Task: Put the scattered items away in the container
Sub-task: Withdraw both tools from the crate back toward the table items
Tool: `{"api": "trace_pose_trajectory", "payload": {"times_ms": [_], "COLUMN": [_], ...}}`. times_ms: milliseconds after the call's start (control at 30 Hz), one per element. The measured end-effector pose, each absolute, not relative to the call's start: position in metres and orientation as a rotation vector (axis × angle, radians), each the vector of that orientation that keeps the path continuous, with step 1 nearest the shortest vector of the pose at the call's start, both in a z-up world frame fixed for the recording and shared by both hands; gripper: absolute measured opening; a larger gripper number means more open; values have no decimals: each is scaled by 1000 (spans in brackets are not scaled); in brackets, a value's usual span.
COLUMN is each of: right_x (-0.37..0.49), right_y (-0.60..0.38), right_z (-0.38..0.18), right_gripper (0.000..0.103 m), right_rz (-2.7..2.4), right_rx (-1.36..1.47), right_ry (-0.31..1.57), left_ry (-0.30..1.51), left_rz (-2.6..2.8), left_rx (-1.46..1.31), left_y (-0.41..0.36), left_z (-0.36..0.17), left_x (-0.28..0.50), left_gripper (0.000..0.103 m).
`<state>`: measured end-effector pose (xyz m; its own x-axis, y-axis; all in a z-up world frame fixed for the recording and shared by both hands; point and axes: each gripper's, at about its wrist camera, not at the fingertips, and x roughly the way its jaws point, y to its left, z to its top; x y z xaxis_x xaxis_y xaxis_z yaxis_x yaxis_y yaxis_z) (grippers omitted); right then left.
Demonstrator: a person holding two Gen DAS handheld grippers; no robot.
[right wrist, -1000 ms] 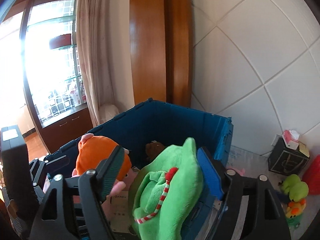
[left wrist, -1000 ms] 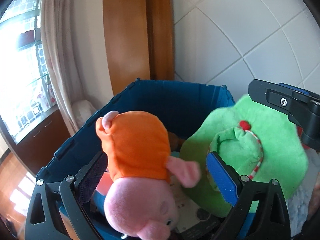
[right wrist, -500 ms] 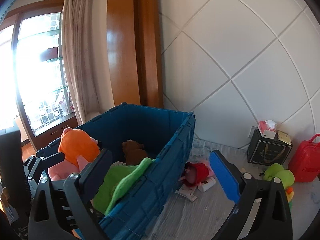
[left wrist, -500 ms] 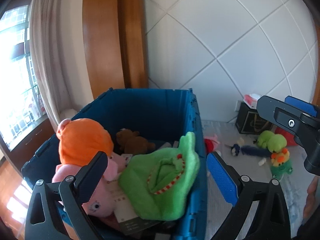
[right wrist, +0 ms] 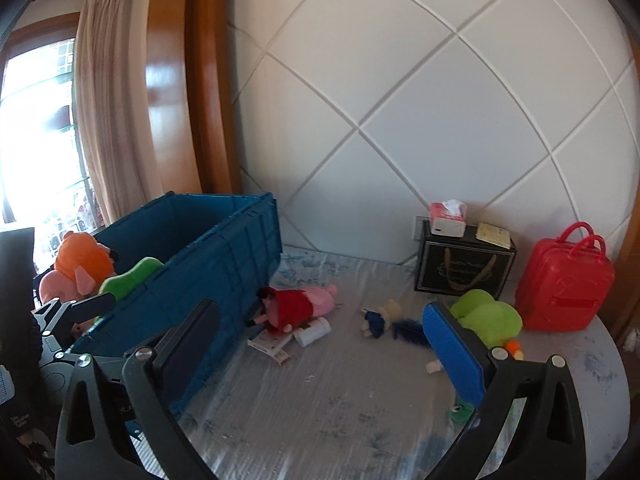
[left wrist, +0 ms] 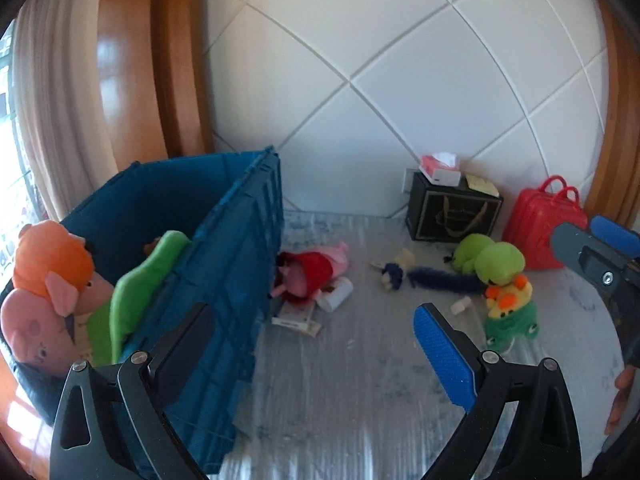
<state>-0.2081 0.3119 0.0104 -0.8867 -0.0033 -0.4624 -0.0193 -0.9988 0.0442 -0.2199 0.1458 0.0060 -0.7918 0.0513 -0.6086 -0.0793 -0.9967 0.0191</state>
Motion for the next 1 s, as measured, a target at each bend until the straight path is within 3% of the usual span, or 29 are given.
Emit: {"api": "trace_pose_trajectory", "payload": {"times_ms": [300,500,800,1000], "right_x": [-176,-176,-196,-237], "right_y": [404,447,490,487], "right_z": [-15,-53,-138,-166], "right_gripper": [103,103,103,103], "right_rz": [2794,2594,2414,2492], "right_rx": [-697,-847,-1099,-1172], "right_ry": [119,161,297,271], "left_ry": [123,181,208,194], "left_rz": [2766,2701,2649,2694], "left_rx": [-1069,-1099,-1301,-1383], "left_y": [187,188,187,186], "left_z": [-31,-72,-181,-233], "left_x": [-252,-291,-332,-351], "left_gripper": [101,101,101,101]}}
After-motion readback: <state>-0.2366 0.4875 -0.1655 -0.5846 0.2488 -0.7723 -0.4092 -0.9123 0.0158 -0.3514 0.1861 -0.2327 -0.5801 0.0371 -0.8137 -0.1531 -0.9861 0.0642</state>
